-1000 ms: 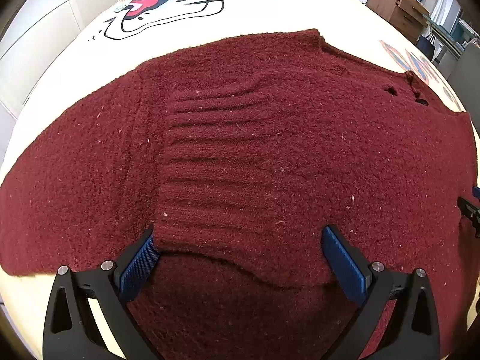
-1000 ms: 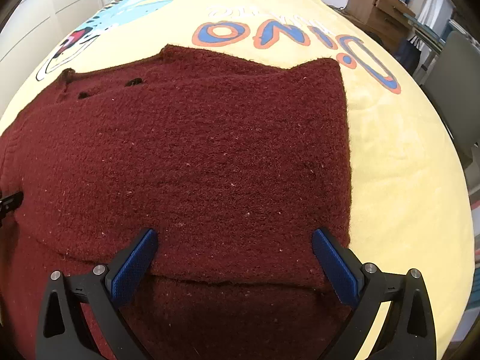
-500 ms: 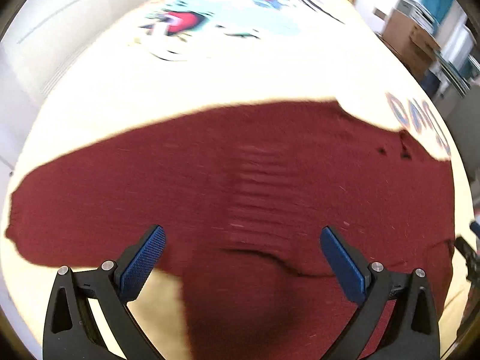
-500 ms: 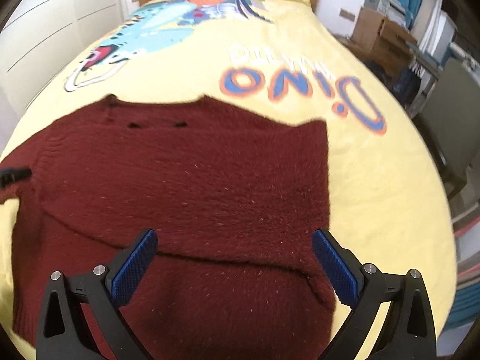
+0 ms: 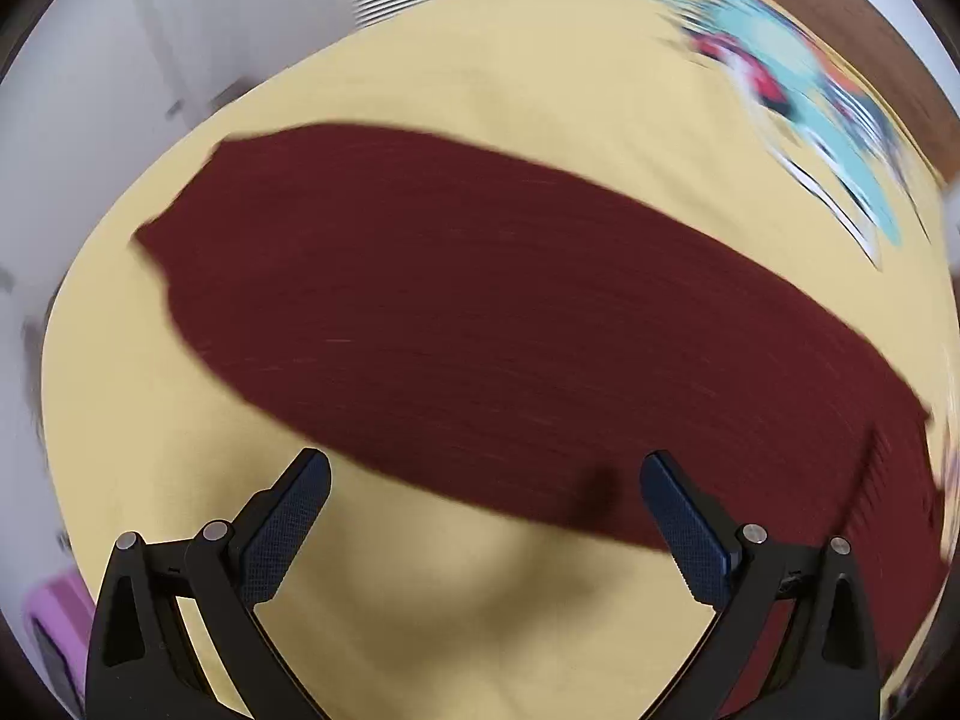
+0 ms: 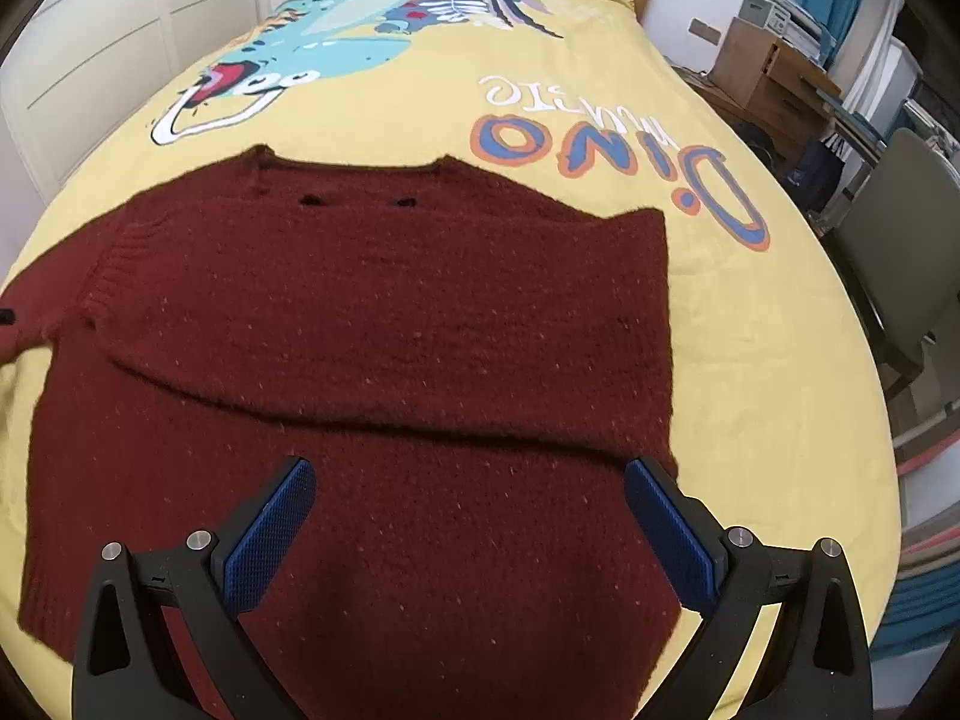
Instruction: Fold small clothes
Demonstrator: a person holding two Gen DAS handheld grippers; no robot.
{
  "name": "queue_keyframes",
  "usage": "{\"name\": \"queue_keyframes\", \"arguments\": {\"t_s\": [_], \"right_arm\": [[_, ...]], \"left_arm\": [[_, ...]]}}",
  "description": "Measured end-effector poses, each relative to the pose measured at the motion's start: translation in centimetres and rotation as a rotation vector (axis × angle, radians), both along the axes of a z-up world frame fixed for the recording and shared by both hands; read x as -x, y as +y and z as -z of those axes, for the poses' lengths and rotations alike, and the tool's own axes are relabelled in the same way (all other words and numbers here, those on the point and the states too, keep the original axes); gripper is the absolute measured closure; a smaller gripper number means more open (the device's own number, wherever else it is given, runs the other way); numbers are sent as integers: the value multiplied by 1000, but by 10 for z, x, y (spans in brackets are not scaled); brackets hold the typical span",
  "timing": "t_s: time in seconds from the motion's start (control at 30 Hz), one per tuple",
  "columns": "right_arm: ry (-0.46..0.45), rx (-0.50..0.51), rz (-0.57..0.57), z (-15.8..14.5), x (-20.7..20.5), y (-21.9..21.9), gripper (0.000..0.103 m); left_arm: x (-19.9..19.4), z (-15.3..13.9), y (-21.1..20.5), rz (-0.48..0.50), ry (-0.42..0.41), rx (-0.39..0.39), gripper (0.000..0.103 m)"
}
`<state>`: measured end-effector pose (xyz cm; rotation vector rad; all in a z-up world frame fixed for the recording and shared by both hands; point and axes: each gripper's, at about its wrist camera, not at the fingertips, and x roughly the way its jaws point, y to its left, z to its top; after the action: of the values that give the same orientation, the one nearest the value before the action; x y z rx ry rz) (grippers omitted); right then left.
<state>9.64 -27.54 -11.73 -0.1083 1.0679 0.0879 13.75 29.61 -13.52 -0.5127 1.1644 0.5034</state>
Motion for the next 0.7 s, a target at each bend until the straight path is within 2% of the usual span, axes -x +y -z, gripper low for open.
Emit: {"name": "queue_keyframes", "arguments": {"t_s": [0.23, 0.4, 0.47, 0.5, 0.53, 0.57, 0.63, 0.67, 0.7], "right_arm": [[23, 2, 33, 5, 4, -9, 1], [38, 5, 33, 7, 3, -13, 1], [39, 9, 34, 7, 3, -14, 1], [39, 9, 35, 7, 2, -14, 1], [37, 10, 35, 6, 2, -15, 1], [36, 11, 36, 6, 1, -15, 1], [34, 10, 39, 6, 0, -17, 1], [33, 8, 41, 6, -1, -18, 1], [34, 4, 44, 6, -2, -19, 1]], "left_arm": [[11, 9, 65, -202, -9, 94, 1], [10, 20, 85, -225, 13, 149, 2], [10, 19, 90, -211, 9, 143, 9], [10, 18, 88, -201, 7, 139, 22], [8, 17, 88, -191, 8, 134, 39], [6, 15, 88, -180, 2, 136, 49], [-7, 16, 84, -146, -17, 171, 86], [-12, 17, 81, -123, -16, 176, 92], [-16, 16, 79, -105, -17, 175, 94]]}}
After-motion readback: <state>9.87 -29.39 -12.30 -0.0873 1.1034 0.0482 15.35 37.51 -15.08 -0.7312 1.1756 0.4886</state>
